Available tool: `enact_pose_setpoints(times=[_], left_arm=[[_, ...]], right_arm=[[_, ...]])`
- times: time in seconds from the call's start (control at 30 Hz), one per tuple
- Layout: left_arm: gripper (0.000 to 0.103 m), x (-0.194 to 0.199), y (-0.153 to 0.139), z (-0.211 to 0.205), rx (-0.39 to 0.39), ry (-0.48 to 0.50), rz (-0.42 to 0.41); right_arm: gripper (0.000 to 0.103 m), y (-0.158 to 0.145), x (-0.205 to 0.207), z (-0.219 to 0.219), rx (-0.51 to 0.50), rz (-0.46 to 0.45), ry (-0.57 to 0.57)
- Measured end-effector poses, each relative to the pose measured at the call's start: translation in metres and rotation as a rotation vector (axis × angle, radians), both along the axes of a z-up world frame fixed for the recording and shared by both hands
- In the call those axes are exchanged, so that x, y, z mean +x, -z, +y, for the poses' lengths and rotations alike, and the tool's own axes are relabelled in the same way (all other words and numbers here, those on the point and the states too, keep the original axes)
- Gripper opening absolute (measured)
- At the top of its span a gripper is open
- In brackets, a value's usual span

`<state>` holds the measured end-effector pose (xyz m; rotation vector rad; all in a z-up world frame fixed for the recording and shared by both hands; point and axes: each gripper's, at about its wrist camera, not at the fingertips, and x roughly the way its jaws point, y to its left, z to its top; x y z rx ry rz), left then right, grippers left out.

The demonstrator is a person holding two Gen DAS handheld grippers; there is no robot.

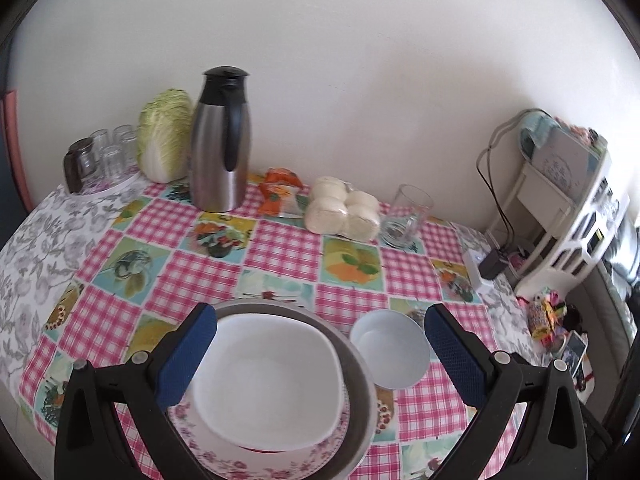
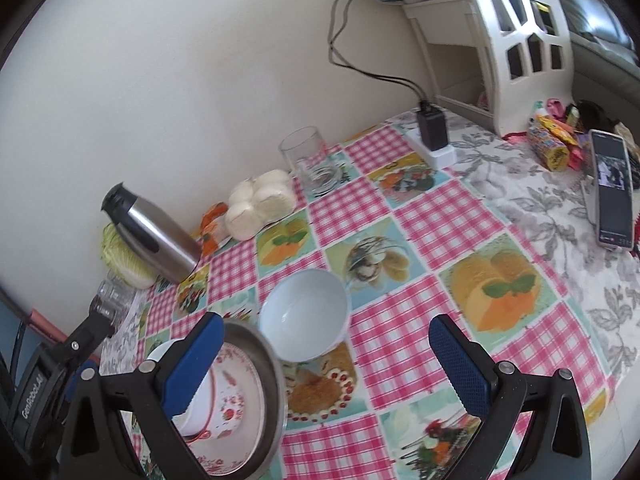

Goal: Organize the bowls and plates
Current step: 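Move both grippers toward the pale blue bowl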

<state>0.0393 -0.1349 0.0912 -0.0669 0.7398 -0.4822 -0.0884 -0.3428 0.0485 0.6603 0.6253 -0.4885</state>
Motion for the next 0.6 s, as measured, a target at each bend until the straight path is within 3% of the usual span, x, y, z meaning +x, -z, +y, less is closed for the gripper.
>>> enact_pose_setpoints(times=[0.4, 0.6], left_arm=[[0.103, -0.017, 0.022, -0.089, 0.115, 0.196, 0.016], [0.103, -0.017, 0.042, -0.12, 0.174, 0.234, -0.002]], right_arm=[[0.103, 0.022, -0.029, -0.052, 0.041, 0.006, 0.105], [0.103, 0.043, -0.034, -0.074, 0.072, 0.024, 0.153]])
